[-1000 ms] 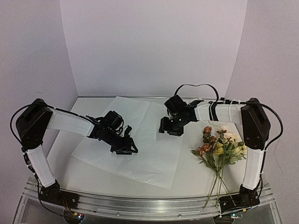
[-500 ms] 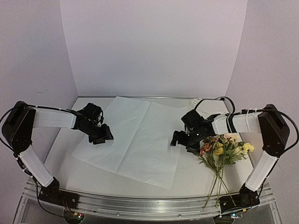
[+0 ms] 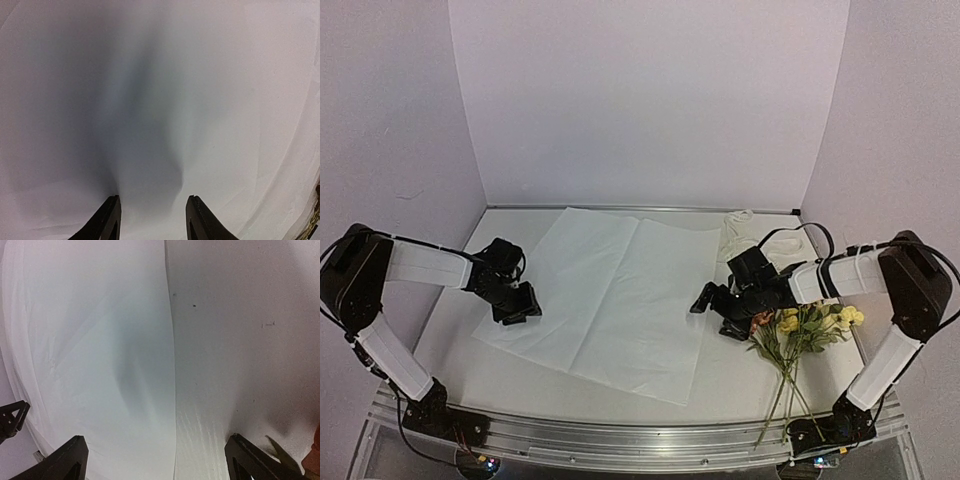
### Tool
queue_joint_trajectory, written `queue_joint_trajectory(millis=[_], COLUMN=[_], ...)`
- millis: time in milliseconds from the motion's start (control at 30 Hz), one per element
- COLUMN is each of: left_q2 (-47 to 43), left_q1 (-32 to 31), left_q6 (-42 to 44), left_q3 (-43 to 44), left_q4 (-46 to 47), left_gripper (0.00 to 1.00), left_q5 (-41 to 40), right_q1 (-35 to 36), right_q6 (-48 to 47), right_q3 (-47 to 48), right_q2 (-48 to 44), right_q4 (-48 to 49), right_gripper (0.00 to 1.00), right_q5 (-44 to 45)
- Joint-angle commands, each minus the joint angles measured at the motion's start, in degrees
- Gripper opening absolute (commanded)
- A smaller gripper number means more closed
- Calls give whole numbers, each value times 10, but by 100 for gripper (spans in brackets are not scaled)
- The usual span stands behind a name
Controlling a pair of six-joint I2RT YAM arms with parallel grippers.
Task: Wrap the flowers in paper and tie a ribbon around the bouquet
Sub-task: Pick up the bottom corner of the flattened wrapping paper from the center of the board.
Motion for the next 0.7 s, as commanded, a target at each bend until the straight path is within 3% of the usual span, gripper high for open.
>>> queue_joint_trajectory(millis=[0,333,667], left_q2=[-15,-27,-35], left_q1=[-1,-2,-2], left_q6=[-13,-29,-32], left_q3=[-29,-47,-51], left_q4=[-14,-11,-14], left_gripper=[47,46,46], left_q5=[7,18,29], right_q1=[13,92,97], right_q6=[72,144,211], right_q3=[-63,-138,-187], right_q2=[-34,-69,31], right_q4=[70,109,346], right_gripper=[98,98,82], right_q5=[-29,12,0])
